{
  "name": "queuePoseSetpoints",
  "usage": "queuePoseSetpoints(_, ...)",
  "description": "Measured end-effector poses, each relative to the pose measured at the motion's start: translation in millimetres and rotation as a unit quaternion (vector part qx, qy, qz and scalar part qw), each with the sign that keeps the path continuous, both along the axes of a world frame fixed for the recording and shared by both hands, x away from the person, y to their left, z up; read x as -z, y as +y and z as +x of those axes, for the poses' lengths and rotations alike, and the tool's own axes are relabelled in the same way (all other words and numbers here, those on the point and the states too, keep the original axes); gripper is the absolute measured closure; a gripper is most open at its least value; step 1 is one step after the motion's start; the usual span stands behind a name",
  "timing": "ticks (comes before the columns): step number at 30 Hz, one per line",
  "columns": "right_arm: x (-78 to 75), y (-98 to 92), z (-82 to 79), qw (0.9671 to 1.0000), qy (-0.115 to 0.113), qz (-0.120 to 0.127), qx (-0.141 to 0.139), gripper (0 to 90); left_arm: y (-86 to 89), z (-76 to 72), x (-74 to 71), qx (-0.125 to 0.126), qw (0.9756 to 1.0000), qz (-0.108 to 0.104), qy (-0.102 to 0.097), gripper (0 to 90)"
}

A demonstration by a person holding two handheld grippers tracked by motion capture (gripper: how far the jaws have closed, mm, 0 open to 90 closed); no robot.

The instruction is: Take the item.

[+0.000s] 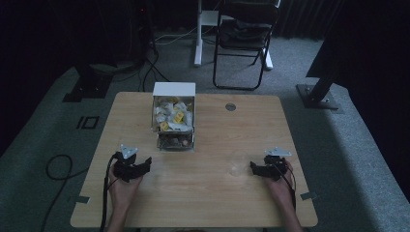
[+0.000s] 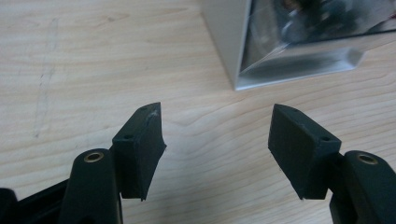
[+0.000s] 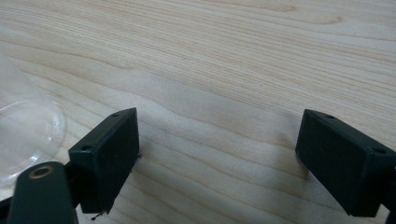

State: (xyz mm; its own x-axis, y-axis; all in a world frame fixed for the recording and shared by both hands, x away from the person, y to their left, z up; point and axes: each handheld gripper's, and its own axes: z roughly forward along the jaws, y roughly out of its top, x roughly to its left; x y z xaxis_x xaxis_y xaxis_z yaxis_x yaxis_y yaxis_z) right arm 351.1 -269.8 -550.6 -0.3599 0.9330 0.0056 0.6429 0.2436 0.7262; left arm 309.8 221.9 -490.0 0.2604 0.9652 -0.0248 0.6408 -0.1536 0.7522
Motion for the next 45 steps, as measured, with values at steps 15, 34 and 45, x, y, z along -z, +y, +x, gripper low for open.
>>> queuePoseSetpoints(15, 0.0, 0.0, 0.0, 1.0, 0.0, 0.0, 0.0, 13.2, -16.5, -0.2, -18.2, 0.035, 0.9993, -0.006, -0.015, 36.2)
queuePoseSetpoints(34, 0.0, -0.1, 0.0, 1.0, 0.0, 0.0, 0.0, 13.2, -40.1, 5.1, -26.9, 0.079, 0.9963, 0.003, -0.032, 37.8)
queuePoseSetpoints(45, 0.0, 0.0, 0.0, 1.0, 0.0, 0.0, 0.0, 13.2, -49.9, 11.4, -26.0, 0.095, 0.9947, 0.005, -0.04, 37.9)
